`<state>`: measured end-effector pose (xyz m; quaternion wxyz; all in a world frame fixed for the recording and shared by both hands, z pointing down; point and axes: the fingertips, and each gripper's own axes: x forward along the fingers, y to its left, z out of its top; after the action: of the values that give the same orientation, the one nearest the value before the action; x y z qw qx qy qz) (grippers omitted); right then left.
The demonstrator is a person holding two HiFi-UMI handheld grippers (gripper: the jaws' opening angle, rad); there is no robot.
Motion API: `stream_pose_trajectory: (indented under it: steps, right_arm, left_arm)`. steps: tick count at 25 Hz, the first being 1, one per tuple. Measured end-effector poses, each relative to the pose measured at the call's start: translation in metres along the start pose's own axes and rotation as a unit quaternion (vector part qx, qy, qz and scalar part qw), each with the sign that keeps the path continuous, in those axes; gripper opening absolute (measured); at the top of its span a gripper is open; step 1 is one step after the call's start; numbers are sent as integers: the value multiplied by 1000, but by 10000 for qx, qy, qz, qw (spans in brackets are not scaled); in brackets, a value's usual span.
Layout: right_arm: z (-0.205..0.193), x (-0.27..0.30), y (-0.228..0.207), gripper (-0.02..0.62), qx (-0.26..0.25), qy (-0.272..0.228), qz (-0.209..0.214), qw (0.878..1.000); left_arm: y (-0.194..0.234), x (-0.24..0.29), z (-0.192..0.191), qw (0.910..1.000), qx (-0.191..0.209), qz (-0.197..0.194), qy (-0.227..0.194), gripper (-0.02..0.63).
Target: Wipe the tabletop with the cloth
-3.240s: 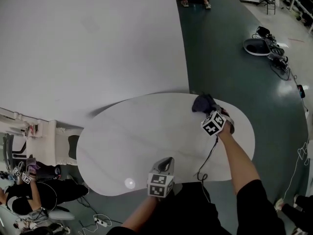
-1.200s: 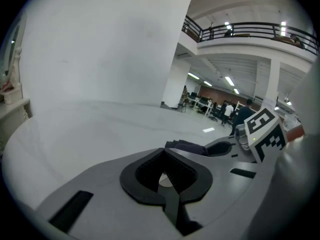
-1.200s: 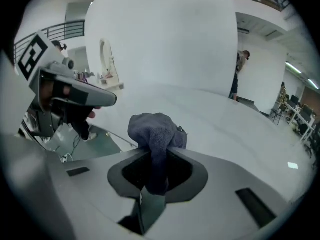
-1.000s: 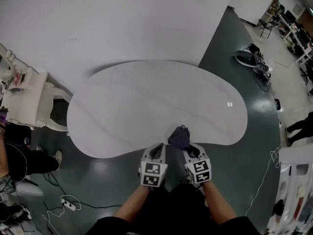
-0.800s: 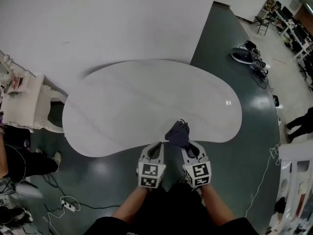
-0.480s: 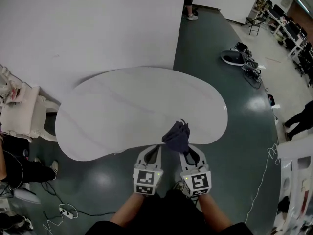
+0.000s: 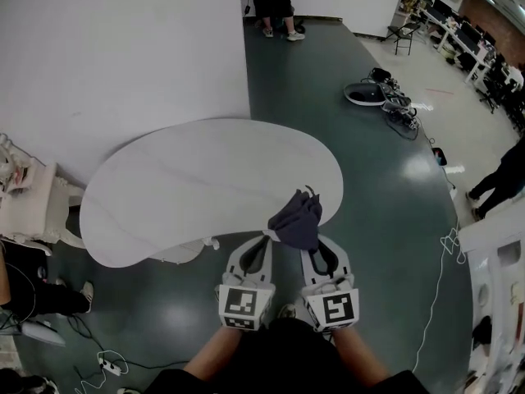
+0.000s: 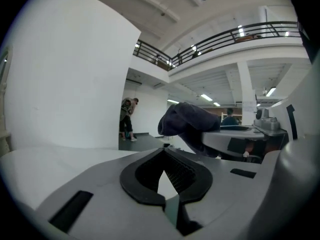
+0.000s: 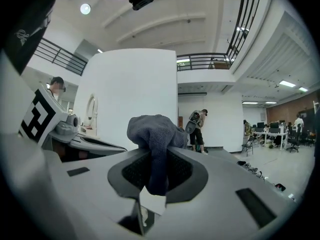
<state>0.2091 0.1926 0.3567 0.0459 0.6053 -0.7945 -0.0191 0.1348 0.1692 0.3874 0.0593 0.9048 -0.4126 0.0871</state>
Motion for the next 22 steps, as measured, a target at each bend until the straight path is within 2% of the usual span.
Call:
stream_pose_trajectory:
  steps: [4,7,11,17,22]
  right_arm:
    - [21,-42,-15,46,-159,-399,-112,9990]
    - [30,-47,-15,46,-276,-496,-267,9980]
    - [23,-65,-15,46,-27,-663,-471,9967]
    - [26,-71,-12,46,41,-737,-471,9962]
    - [29,-71,-12,46,39,-796,-444,9958]
  left_arm:
    - [-50,-7,12,9993,258,-150,-240,6]
    - [-55,-8,13,9986,375,-308,-223,6]
    - [-74,-18,8,9975,507,-474,-144,6]
    - [-80,-19,13,9974,489,-451,-290,6]
    - [-81,-18,11,9972,544,-474,-213,6]
